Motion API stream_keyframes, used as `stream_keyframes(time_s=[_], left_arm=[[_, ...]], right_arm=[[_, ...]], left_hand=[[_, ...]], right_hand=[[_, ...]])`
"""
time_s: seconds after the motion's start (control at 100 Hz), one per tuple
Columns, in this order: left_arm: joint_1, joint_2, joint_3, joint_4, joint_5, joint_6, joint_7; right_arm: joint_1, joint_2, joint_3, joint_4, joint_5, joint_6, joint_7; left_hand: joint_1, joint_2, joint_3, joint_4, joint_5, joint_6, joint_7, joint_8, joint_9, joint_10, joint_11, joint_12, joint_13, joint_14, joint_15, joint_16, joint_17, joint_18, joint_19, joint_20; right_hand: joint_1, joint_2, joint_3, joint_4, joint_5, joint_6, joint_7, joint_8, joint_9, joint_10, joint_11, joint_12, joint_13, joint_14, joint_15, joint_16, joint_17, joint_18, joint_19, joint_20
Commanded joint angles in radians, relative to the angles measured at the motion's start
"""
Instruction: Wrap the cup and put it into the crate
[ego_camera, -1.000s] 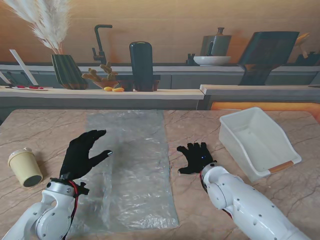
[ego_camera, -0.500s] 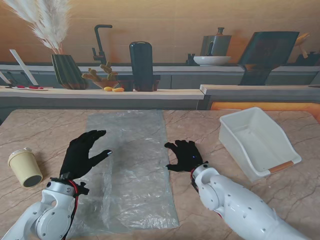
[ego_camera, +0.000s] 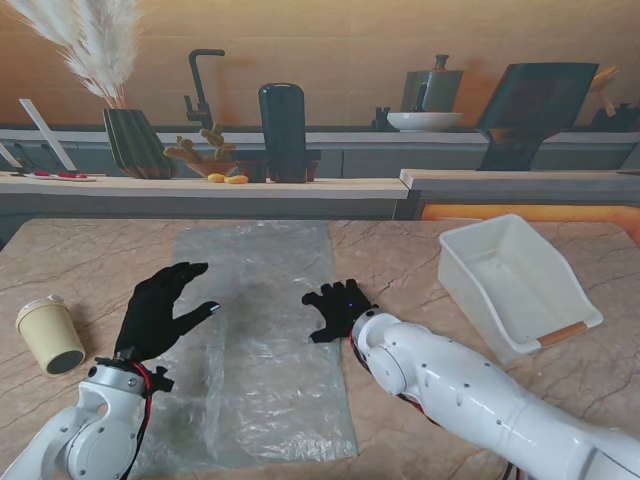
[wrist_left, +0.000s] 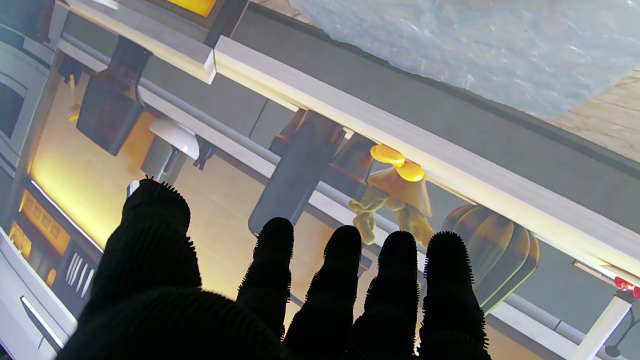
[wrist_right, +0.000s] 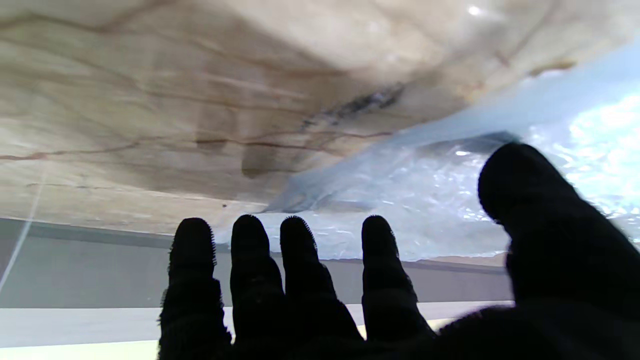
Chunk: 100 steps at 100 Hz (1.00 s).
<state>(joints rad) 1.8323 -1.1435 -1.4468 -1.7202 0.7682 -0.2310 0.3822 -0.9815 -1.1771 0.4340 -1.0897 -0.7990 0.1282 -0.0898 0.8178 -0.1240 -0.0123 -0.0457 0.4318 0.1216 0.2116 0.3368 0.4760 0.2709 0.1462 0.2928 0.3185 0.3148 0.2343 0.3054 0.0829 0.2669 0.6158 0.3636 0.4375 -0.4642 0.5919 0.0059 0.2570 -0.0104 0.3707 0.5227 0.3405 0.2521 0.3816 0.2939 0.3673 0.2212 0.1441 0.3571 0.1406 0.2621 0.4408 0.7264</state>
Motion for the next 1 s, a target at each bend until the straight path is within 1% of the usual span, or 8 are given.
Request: stream_keyframes(time_s=[0.0, 0.29, 0.34, 0.48, 0.54, 0.62, 0.7, 0.99], left_arm=[[0.006, -0.002, 0.001, -0.006, -0.002, -0.003, 0.003], [0.001, 0.001, 0.003, -0.014, 0.003, -0.016, -0.01], [0.0, 0.001, 0.003, -0.014, 0.001, -0.017, -0.013], [0.0, 0.002, 0.005, -0.017, -0.004, -0.01, -0.024], [-0.001, 0.002, 0.006, -0.018, -0.003, -0.01, -0.026], [-0.003, 0.003, 0.006, -0.017, -0.001, -0.015, -0.025], [-0.004, 0.003, 0.004, -0.017, -0.002, -0.021, -0.028], [0.0, 0.006, -0.002, -0.025, -0.003, -0.015, -0.046]], right_arm=[[-0.021, 0.032, 0.013, 0.001, -0.012, 0.003, 0.008], [-0.173, 0.114, 0.203, -0.114, -0.151, 0.042, 0.107], [-0.211, 0.109, 0.243, -0.14, -0.123, 0.102, 0.13], [-0.288, 0.091, 0.35, -0.158, -0.035, 0.089, 0.09], [-0.308, 0.094, 0.381, -0.184, -0.03, 0.074, 0.098], [-0.323, 0.121, 0.415, -0.225, -0.097, 0.026, 0.179], [-0.327, 0.139, 0.426, -0.245, -0.194, 0.018, 0.216], [-0.367, 0.158, 0.483, -0.309, -0.236, 0.022, 0.335]], left_hand=[[0.018, 0.036, -0.018, -0.001, 0.004, -0.028, 0.006, 0.009, 0.008, -0.019, -0.011, 0.002, 0.006, -0.016, -0.012, 0.006, -0.001, -0.004, -0.007, -0.012], [0.018, 0.038, -0.018, -0.001, 0.005, -0.03, 0.005, 0.01, 0.009, -0.02, -0.012, 0.002, 0.008, -0.017, -0.013, 0.006, 0.0, -0.004, -0.008, -0.011], [0.018, 0.038, -0.018, -0.001, 0.006, -0.029, 0.006, 0.01, 0.008, -0.02, -0.013, 0.002, 0.007, -0.017, -0.014, 0.006, -0.001, -0.004, -0.009, -0.012], [0.017, 0.038, -0.018, -0.001, 0.007, -0.028, 0.005, 0.011, 0.008, -0.022, -0.013, 0.002, 0.006, -0.017, -0.014, 0.006, -0.001, -0.005, -0.01, -0.011], [0.018, 0.038, -0.018, -0.001, 0.008, -0.029, 0.005, 0.011, 0.008, -0.021, -0.013, 0.002, 0.007, -0.016, -0.014, 0.006, 0.0, -0.004, -0.009, -0.011], [0.017, 0.038, -0.018, -0.001, 0.009, -0.031, 0.005, 0.011, 0.01, -0.02, -0.013, 0.002, 0.008, -0.017, -0.013, 0.006, 0.0, -0.004, -0.009, -0.011], [0.018, 0.038, -0.018, -0.001, 0.009, -0.031, 0.005, 0.011, 0.009, -0.02, -0.013, 0.002, 0.007, -0.017, -0.014, 0.006, 0.0, -0.004, -0.009, -0.011], [0.017, 0.039, -0.018, -0.001, 0.01, -0.031, 0.004, 0.012, 0.008, -0.022, -0.014, 0.001, 0.007, -0.018, -0.015, 0.006, -0.001, -0.004, -0.011, -0.01]], right_hand=[[0.009, -0.043, 0.0, -0.008, -0.003, 0.002, -0.005, -0.007, -0.008, 0.013, 0.005, -0.013, -0.027, 0.012, -0.004, -0.012, -0.013, 0.003, -0.018, -0.01], [0.03, -0.068, 0.004, -0.008, -0.002, -0.009, -0.013, -0.011, -0.018, -0.005, -0.012, -0.019, -0.042, -0.007, -0.016, -0.016, -0.037, -0.015, -0.026, -0.012], [0.046, -0.092, 0.009, -0.012, -0.008, -0.032, 0.005, -0.001, -0.022, -0.027, -0.023, -0.02, -0.061, -0.036, -0.027, -0.017, -0.064, -0.058, -0.023, -0.002], [0.088, -0.164, 0.049, -0.028, 0.047, -0.022, 0.056, -0.006, 0.007, -0.011, -0.007, -0.012, -0.045, -0.024, -0.039, -0.012, -0.071, -0.061, -0.012, 0.02], [0.068, -0.138, 0.053, -0.03, 0.032, -0.024, 0.052, -0.014, 0.0, -0.015, -0.013, -0.016, -0.049, -0.025, -0.042, -0.011, -0.068, -0.062, -0.012, 0.021], [0.015, -0.069, 0.036, -0.026, 0.009, -0.01, 0.04, -0.026, 0.0, 0.0, -0.013, -0.015, -0.031, 0.0, -0.034, -0.008, -0.03, -0.025, -0.013, 0.016], [0.009, -0.067, 0.022, -0.021, 0.016, -0.019, 0.033, -0.031, 0.002, -0.006, -0.016, -0.016, -0.029, -0.005, -0.032, -0.01, -0.022, -0.019, -0.021, 0.007], [0.014, -0.051, 0.001, -0.016, 0.022, -0.018, 0.016, -0.032, -0.001, -0.007, -0.034, -0.018, -0.041, -0.006, -0.03, -0.014, -0.027, -0.023, -0.025, 0.003]])
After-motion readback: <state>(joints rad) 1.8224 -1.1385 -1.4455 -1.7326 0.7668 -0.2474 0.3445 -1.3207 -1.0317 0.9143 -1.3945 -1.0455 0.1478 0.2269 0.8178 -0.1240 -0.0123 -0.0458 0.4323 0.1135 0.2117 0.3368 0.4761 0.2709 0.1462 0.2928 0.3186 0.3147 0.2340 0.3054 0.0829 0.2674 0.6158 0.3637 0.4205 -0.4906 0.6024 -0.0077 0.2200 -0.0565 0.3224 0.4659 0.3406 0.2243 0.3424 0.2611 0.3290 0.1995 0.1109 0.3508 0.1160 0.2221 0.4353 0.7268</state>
